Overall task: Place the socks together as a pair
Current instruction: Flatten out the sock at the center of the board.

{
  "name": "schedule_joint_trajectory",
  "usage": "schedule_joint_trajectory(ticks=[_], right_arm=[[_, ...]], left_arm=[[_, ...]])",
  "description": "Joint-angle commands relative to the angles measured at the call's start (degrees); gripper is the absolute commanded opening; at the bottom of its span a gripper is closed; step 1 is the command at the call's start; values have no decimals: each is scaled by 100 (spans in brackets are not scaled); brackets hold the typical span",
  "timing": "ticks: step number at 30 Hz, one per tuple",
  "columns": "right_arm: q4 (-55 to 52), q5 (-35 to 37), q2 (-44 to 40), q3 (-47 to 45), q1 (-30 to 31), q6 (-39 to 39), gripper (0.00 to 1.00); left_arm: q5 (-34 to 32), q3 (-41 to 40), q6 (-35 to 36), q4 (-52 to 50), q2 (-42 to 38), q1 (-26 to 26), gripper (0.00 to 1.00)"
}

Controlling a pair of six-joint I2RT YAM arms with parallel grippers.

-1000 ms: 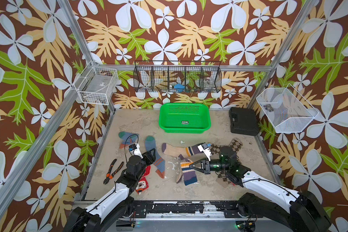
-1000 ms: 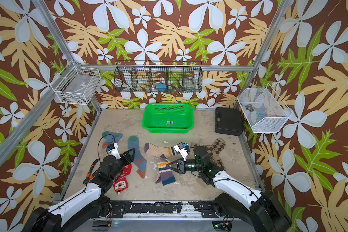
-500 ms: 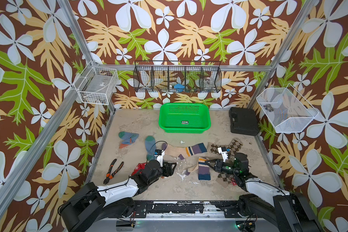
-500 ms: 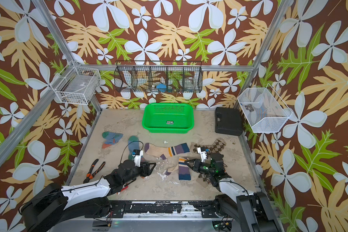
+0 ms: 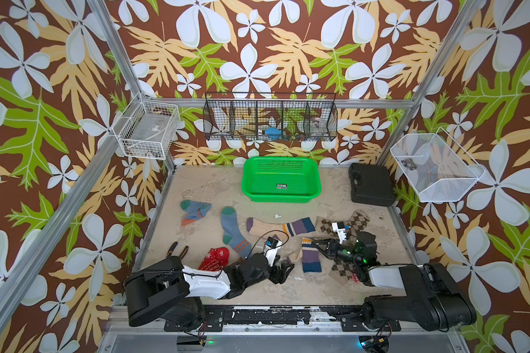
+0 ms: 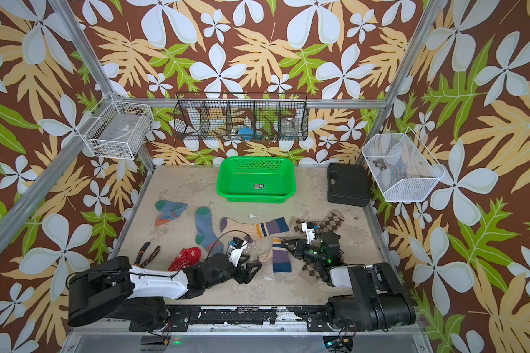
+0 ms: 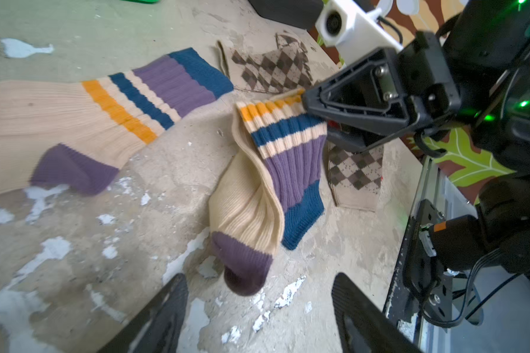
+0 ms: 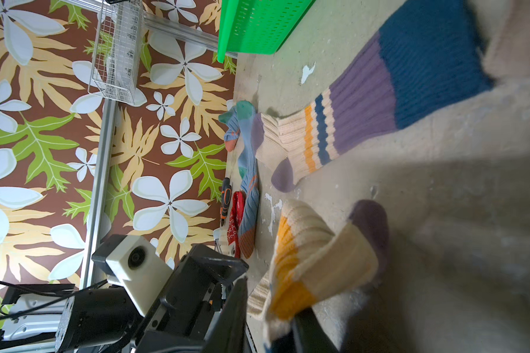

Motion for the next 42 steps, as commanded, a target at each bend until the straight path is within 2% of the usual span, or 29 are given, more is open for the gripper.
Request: schedule_joint_trajectory(ticks=[1, 6, 9, 10, 13, 15, 18, 20, 24, 26, 29, 31, 34, 39, 42], right_arm=[[391, -94, 23, -17, -35, 48, 24], [490, -200, -44, -47, -36, 100, 24], [358, -283, -197, -63, -39, 58, 24], [278, -320, -251, -49, -35, 22, 25], [-377, -440, -470, 65, -37, -397, 29], [-1264, -231, -751, 166, -40, -973, 32], [-2916, 528, -1385, 401, -35, -1994, 39], [-3854, 1179, -1911, 576, -35, -2523, 42], [-4764, 2140, -2961, 750, 93, -2879, 44], [-5119, 2855, -3274, 912, 480, -3012, 45], [-5580, 3733, -3215, 1219, 1327, -3201, 46], [-5636, 3878, -3018, 1280, 1643, -3225, 47], [-5645, 3827, -2801, 1295, 1727, -3248, 47], [-5734, 4008, -2701, 1376, 2103, -3269, 46], [-5872, 4501, -2406, 1454, 2785, -3232, 46]], left_arm=[[-246, 153, 255, 420, 493, -72, 77], [-1130, 430, 351, 409, 1361, -71, 75], [-1273, 583, 449, 547, 1617, -67, 66], [-1260, 630, 451, 600, 1653, -66, 61], [-1106, 689, 431, 808, 1617, -67, 33], [-1064, 671, 398, 829, 1506, -69, 15], [-1012, 635, 377, 462, 1220, -70, 1], [-995, 584, 305, 49, 956, -63, 0], [-1025, 618, 164, -1072, 517, 24, 0], [-895, 627, 49, -1533, 334, 184, 0], [-351, 594, -121, -1963, 108, 589, 0], [2, 575, -144, -2182, -67, 822, 0], [239, 605, -93, -2653, -384, 980, 0], [151, 534, -107, -3062, -820, 1067, 0], [65, 479, -118, -3125, -864, 1215, 0]])
